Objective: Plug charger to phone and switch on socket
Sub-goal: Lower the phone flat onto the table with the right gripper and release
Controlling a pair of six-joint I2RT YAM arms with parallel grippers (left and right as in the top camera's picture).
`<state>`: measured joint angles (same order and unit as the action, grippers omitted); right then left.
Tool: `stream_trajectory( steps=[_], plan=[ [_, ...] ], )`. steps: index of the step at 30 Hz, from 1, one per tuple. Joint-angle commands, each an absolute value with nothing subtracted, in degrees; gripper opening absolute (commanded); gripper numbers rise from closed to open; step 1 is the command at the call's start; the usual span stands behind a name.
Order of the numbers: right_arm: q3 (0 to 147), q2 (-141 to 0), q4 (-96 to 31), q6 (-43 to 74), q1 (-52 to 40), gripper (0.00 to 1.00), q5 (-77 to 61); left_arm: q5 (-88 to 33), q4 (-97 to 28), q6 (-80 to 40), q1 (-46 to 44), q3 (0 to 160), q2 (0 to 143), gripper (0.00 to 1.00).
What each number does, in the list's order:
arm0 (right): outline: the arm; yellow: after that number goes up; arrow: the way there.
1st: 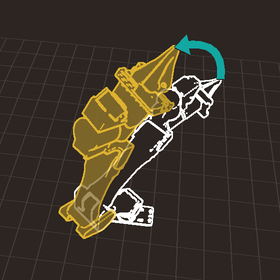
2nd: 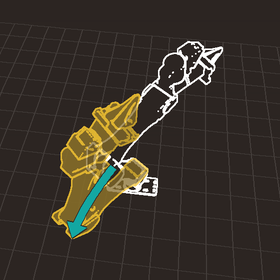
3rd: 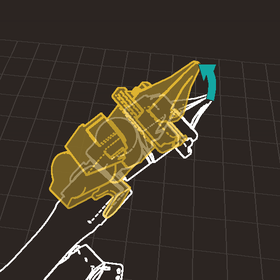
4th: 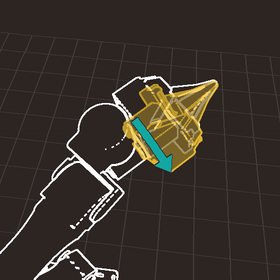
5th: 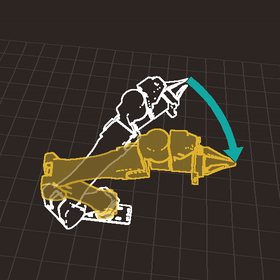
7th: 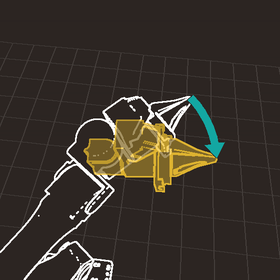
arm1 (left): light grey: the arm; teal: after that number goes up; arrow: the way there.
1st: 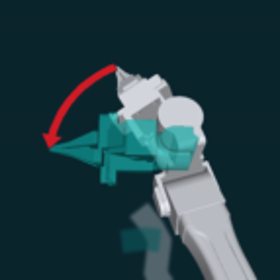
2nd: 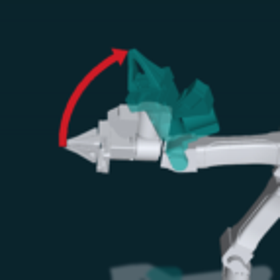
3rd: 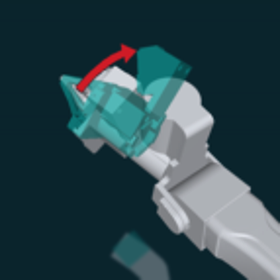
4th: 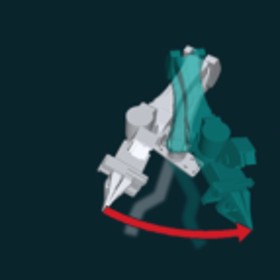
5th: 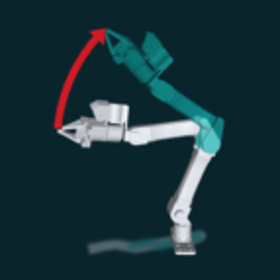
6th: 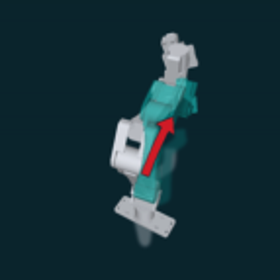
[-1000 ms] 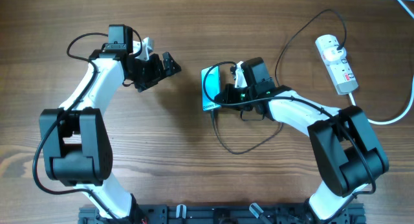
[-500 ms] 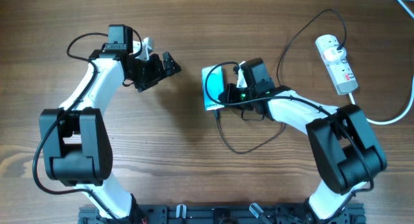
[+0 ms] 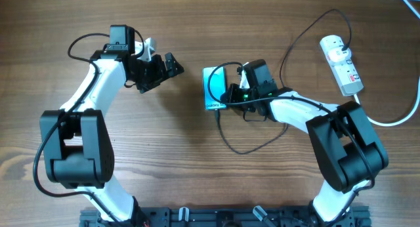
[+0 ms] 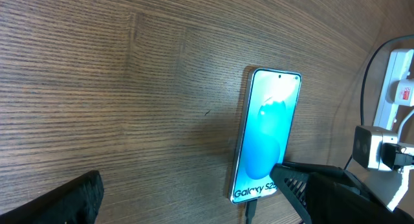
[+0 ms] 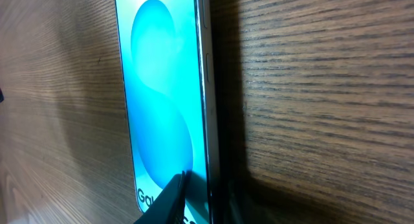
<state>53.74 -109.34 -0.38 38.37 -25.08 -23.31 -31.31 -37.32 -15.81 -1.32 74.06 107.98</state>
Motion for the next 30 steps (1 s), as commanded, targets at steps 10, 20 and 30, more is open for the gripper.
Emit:
stream_trajectory(
  steps=[10, 20, 30],
  plan=[
    [53.87, -111.46, -0.84, 38.96, -25.32, 0.29, -23.59, -30.92, -37.32, -15.86, -0.89, 74.56, 106.39, 1.0],
    [53.87, -111.46, -0.89, 38.98, -25.32, 0.69, -23.62, -30.94, -37.32, -15.86, -0.89, 74.56, 106.39, 1.0],
    [58.59, -107.7, -9.45, 39.11, -24.34, 0.63, -25.65, -30.94, -37.32, -15.86, -0.89, 74.56, 106.39, 1.0]
  ],
)
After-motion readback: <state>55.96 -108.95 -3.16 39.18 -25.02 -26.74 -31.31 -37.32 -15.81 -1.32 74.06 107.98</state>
